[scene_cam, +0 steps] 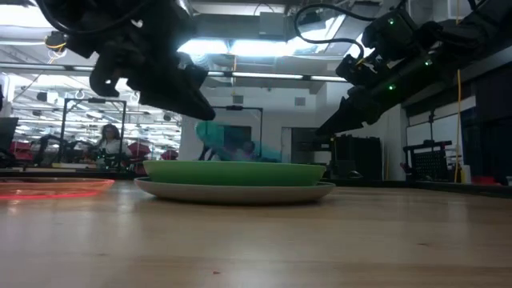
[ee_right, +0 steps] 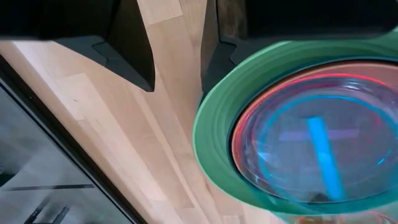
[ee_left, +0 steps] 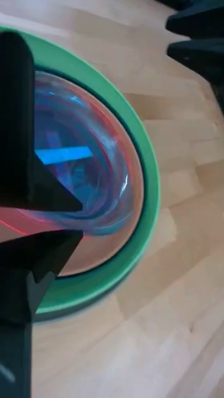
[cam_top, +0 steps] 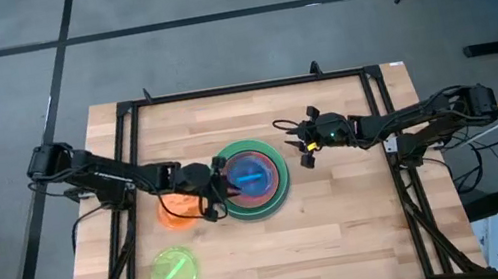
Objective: Stack plastic plates
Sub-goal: Stack the blue plate on top of the pink plate, then stack the orange plate on top of the blue plate
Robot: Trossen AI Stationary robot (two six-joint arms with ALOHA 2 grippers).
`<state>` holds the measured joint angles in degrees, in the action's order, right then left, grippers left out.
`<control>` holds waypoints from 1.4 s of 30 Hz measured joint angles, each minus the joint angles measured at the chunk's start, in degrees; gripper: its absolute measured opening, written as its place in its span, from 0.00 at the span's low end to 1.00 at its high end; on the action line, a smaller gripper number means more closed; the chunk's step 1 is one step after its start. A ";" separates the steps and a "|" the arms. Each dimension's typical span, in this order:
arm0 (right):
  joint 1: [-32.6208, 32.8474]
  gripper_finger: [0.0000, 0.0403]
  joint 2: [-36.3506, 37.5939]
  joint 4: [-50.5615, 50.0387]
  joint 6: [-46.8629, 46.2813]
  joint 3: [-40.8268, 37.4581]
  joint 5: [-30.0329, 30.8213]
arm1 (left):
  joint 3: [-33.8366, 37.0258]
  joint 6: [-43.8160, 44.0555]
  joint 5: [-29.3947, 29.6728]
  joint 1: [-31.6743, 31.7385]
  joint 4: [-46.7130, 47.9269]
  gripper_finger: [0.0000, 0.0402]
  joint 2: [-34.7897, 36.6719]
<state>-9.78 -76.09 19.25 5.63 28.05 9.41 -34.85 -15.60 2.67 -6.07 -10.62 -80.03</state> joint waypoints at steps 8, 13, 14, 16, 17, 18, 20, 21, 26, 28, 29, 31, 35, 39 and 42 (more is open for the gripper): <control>0.00 0.30 0.01 -0.13 0.20 0.00 0.00 | 0.02 2.61 0.10 1.32 3.75 0.24 0.92; 0.02 0.30 -0.01 0.20 0.53 0.00 0.00 | 0.07 6.20 0.05 1.32 9.57 0.25 4.76; 0.00 0.30 -0.01 0.24 0.66 0.00 0.00 | 0.07 7.29 0.05 1.32 10.98 0.25 5.87; 0.02 0.30 0.01 0.56 0.66 0.00 0.00 | 0.07 9.94 0.05 1.30 14.38 0.25 8.14; 0.02 0.30 0.01 0.59 0.66 0.00 0.03 | 0.07 11.40 0.06 1.30 15.83 0.25 9.37; 0.02 0.30 0.01 0.66 0.68 0.00 0.09 | 0.07 12.83 0.09 1.30 17.38 0.25 10.59; 0.01 0.30 0.01 0.66 0.68 0.00 0.23 | 0.07 16.02 0.81 1.30 20.57 0.25 12.85; 0.00 0.30 0.01 0.66 0.68 0.00 0.26 | 0.07 17.60 1.17 1.30 22.19 0.25 13.89; 0.02 0.30 0.01 0.26 0.66 0.00 0.32 | 0.07 25.88 1.28 1.30 31.41 0.25 17.13; 0.01 0.30 0.01 0.28 0.66 0.00 0.46 | 0.07 29.54 1.11 1.30 34.35 0.25 17.38; 0.02 0.30 0.01 0.28 0.66 0.00 0.46 | 0.07 31.30 1.10 1.30 36.06 0.25 17.35; 0.02 0.30 0.01 0.18 0.55 0.00 0.46 | 0.07 34.10 1.06 1.12 39.23 0.25 17.32; 0.00 0.30 -0.01 0.31 0.66 0.00 0.52 | 0.07 36.23 0.82 -0.71 42.48 0.25 16.57; 0.02 0.30 -0.02 0.20 0.66 0.00 0.47 | 0.07 36.44 2.30 -2.68 42.35 0.25 16.45; 0.02 0.30 -0.03 -0.20 0.66 0.00 0.18 | 0.07 36.46 4.40 -2.85 43.22 0.25 16.28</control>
<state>-9.76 -76.12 19.05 6.28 28.05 9.59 -34.79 20.86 7.07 -8.93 32.60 -63.75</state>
